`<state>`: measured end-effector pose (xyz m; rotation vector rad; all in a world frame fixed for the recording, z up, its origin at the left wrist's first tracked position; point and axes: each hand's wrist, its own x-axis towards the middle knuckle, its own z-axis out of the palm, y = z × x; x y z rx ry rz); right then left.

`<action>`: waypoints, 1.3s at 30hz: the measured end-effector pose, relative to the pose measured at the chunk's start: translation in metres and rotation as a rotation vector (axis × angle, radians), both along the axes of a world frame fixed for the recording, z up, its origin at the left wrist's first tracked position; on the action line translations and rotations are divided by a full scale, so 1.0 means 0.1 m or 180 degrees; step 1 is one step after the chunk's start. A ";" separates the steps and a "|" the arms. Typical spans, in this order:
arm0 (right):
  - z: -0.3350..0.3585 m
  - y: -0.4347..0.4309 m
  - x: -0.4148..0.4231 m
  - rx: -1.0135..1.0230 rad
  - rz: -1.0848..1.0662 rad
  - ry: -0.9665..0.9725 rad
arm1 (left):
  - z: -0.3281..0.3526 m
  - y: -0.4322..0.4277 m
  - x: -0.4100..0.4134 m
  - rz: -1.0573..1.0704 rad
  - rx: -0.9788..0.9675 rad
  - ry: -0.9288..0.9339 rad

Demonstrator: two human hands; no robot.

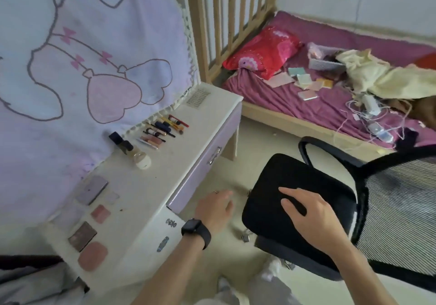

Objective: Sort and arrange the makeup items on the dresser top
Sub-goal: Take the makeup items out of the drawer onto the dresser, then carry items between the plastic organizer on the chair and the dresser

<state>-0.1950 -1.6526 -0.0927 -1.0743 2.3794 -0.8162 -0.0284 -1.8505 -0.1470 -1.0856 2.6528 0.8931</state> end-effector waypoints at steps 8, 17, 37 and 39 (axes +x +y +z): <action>0.70 1.68 -0.12 -0.0719 -0.1799 0.0647 | 0.94 1.23 -1.49 -0.1559 -0.0185 0.1178; 1.28 4.32 0.41 -0.0604 -0.3782 0.1233 | 1.73 4.35 -2.65 -0.3610 0.0191 0.1794; 1.69 7.38 1.00 0.0846 -0.6028 0.1373 | 2.24 8.37 -3.04 -0.5784 0.0590 0.2077; 1.77 7.53 0.87 0.0952 -0.6096 0.1318 | 2.32 8.51 -3.18 -0.5861 0.0549 0.2084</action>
